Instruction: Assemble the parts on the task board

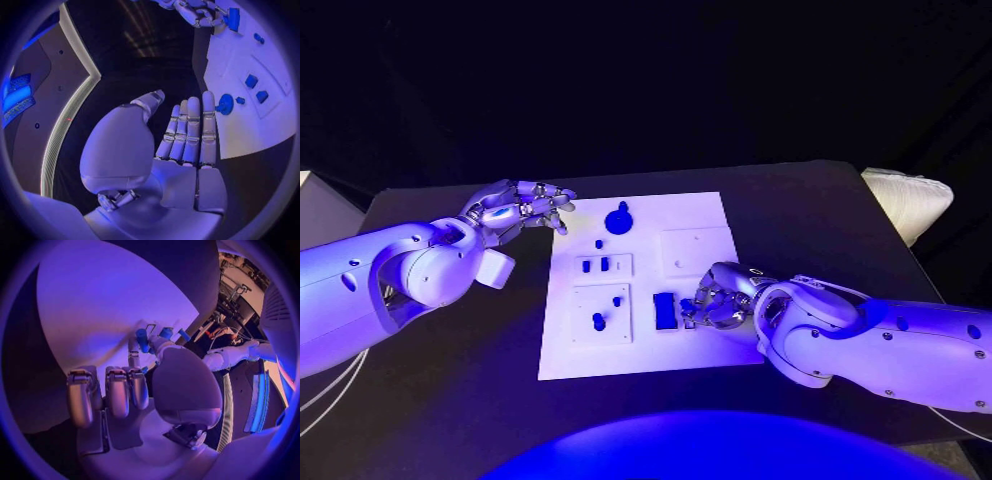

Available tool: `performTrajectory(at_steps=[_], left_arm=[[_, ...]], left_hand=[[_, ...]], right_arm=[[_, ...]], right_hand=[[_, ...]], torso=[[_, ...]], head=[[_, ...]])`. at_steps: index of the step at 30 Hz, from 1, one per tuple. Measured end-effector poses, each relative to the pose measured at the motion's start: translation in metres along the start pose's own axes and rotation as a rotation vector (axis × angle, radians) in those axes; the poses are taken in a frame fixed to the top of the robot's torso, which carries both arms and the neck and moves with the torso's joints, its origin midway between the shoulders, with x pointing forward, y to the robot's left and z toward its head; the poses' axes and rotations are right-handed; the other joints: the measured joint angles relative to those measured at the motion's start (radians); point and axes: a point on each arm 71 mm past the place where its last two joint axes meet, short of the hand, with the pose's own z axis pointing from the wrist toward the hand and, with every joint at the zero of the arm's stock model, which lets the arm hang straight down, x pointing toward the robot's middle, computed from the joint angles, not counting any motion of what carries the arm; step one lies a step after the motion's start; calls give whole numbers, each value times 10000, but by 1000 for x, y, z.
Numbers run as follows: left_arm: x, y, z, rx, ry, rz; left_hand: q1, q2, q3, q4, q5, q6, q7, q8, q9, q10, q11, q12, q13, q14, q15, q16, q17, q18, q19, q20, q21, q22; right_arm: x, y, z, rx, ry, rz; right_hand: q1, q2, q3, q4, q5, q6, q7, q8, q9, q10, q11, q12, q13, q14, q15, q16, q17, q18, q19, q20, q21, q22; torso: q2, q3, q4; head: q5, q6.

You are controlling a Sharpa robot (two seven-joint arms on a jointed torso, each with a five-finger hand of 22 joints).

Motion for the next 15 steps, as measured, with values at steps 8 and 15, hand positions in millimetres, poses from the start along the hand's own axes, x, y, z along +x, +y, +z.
performTrajectory(at_steps=[8,15], left_arm=[[0,0,0,-19,-8,5],[-1,0,0,-36,-15,10]], left_hand=[[0,0,0,0,0,0,0,0,0,0,0,0,-1,0,0,0,0,0,0,0,0,0],[0,0,0,0,0,0,0,-1,0,0,0,0,-1,0,0,0,0,0,0,0,0,0]], right_arm=[[1,1,-1,15,110,18],[2,1,-2,27,144,49]], right_hand=[[-129,62,0,0,40,0,0,0,0,0,1,0,-1,-36,-36,0,0,1,0,0,0,-1],[-872,234,0,0,60,0,0,78,20,0,1,0,-1,-36,-35,-1,0,1,0,-72,-1,-2]], torso=[[0,2,-2],[0,4,-2]], head=[[8,0],[-21,0]])
